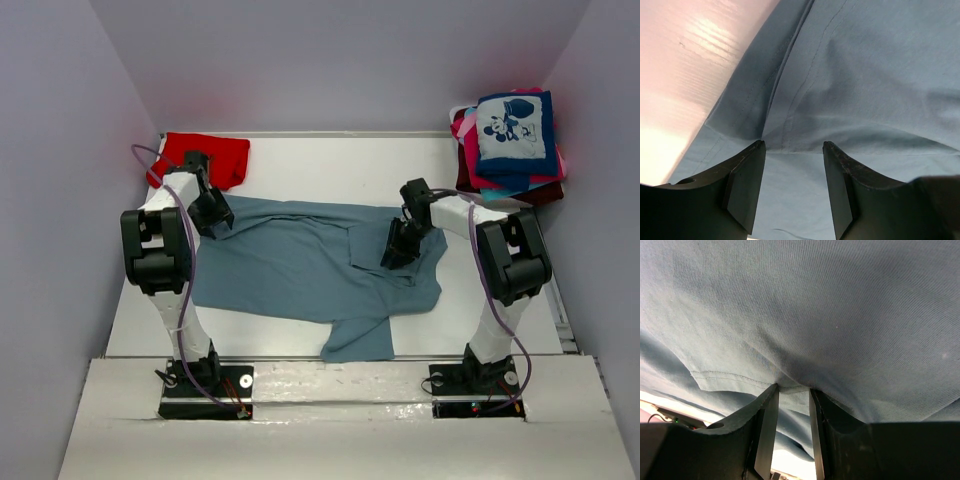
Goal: Fold and stack the t-shirts
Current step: Fold the flattened tshirt in 1/3 of the way
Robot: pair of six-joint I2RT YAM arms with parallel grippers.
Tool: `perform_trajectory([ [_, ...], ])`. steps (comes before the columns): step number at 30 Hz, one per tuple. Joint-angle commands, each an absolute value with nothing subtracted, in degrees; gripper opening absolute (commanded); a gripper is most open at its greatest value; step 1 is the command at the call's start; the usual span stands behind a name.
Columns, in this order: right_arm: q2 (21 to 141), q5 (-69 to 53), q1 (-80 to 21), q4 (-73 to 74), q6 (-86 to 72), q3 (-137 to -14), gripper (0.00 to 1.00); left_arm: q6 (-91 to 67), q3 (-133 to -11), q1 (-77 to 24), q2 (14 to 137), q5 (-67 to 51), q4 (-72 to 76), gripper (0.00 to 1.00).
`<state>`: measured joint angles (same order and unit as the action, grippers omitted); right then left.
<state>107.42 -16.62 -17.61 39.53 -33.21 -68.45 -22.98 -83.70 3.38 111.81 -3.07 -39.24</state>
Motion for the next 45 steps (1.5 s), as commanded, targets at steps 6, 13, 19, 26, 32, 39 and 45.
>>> perform_trajectory([
  [6,109.0,-11.2,-17.3,39.6,-31.4,-64.9,0.37,-22.6,-80.4,4.0,110.6,-3.7,-38.5,0.61],
  [13,109.2,-11.2,-17.3,39.7,-31.2,-65.0,0.37,-22.5,-80.2,4.6,110.7,-3.9,-38.3,0.61],
  [19,109.3,-11.1,-17.3,39.7,-30.9,-64.8,0.37,-22.5,-80.2,4.6,111.4,-3.9,-37.9,0.51],
  [26,109.1,-10.9,-16.8,39.8,-30.8,-64.6,0.37,-22.7,-80.5,4.6,111.9,-4.3,-37.8,0.16],
  [32,109.2,-10.5,-16.8,39.8,-30.6,-64.5,0.37,-22.8,-80.9,4.6,111.9,-3.7,-38.3,0.06],
  [39,108.9,-9.8,-16.3,40.0,-31.2,-63.7,0.37,-23.6,-81.7,4.6,110.7,-0.5,-39.3,0.06],
  [45,107.9,-8.5,-15.1,40.6,-31.5,-62.8,0.37,-23.6,-83.8,5.7,110.6,2.3,-40.7,0.06],
])
